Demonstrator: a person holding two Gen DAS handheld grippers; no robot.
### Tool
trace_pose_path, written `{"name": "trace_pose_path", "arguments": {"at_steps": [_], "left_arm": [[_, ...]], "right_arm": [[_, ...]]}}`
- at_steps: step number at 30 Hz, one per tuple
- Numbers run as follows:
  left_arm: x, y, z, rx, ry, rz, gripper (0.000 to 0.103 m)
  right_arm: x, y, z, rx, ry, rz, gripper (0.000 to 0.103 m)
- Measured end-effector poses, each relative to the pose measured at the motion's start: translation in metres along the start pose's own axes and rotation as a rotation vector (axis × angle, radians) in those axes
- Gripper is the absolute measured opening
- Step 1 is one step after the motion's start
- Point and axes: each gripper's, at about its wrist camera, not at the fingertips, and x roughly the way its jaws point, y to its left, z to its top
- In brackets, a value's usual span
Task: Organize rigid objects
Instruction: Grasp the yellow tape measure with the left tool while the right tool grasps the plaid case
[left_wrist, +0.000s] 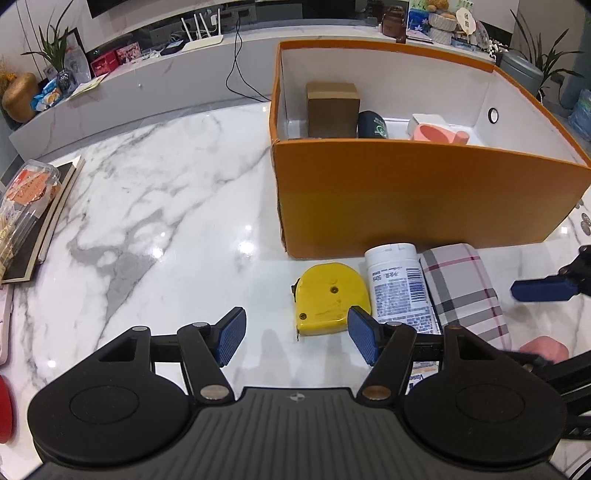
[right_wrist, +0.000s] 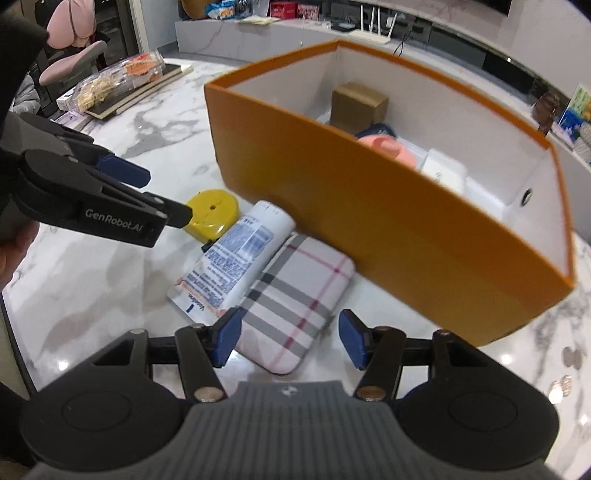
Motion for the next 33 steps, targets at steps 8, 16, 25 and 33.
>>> {"name": "trace_pose_path", "arguments": {"at_steps": [8, 16, 25, 33], "left_arm": [[0.01, -0.001, -0.001, 0.007, 0.022, -0.006, 0.074], [0.018, -0.008, 0.003, 0.018, 0.03, -0.025, 0.075], [0.028, -0.017, 0.007, 0.022, 0.027, -0.034, 0.079], [0.04, -0.018, 0.008, -0.001, 0.032, -0.028, 0.083]], "right_arm": [[0.025, 0.012, 0.003, -0.023, 0.028, -0.043, 0.074], [0.028, -0.006, 0.003, -0.017, 0.075, -0.006, 0.075], [0.02, -0.03, -0.013, -0.013, 0.103, 0.016, 0.076], [0.014, -0.03, -0.019, -0.07, 0.099, -0.038, 0.077]]}}
